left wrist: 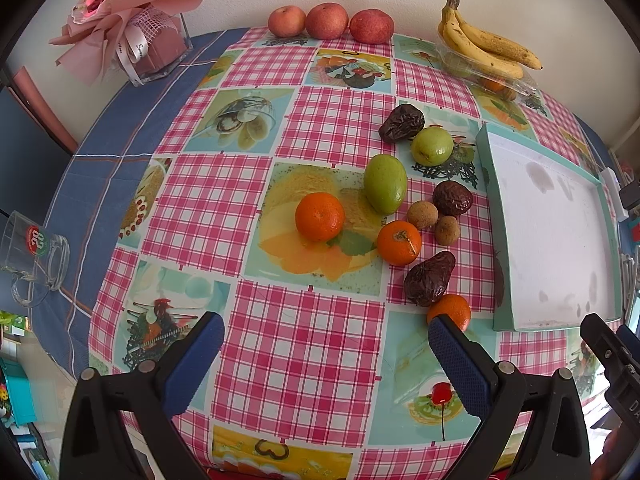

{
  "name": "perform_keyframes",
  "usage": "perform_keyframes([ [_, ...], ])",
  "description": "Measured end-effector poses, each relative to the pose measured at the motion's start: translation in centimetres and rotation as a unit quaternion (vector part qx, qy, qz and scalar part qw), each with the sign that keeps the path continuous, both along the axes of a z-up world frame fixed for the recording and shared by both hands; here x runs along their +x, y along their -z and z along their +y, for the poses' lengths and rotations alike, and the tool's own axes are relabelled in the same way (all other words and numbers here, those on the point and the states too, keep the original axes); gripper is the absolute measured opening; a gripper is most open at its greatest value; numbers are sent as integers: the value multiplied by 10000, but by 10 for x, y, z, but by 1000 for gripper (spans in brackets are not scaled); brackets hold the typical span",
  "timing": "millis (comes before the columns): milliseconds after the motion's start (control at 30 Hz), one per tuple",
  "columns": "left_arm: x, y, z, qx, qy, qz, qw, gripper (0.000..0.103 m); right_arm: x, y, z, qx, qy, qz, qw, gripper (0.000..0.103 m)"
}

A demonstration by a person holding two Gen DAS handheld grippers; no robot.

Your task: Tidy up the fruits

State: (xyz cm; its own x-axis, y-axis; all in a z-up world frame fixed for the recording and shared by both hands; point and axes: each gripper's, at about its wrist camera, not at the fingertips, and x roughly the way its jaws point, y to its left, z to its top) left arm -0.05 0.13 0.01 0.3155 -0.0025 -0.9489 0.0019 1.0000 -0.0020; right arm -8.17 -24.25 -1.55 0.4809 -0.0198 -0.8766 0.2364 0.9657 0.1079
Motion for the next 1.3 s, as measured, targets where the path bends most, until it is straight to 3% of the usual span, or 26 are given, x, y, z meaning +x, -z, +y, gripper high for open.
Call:
perform_keyframes([
  [1300,-1,-4,1,-138,-20,-18,9999,103,0,2,0,7,-5,32,10000,103],
])
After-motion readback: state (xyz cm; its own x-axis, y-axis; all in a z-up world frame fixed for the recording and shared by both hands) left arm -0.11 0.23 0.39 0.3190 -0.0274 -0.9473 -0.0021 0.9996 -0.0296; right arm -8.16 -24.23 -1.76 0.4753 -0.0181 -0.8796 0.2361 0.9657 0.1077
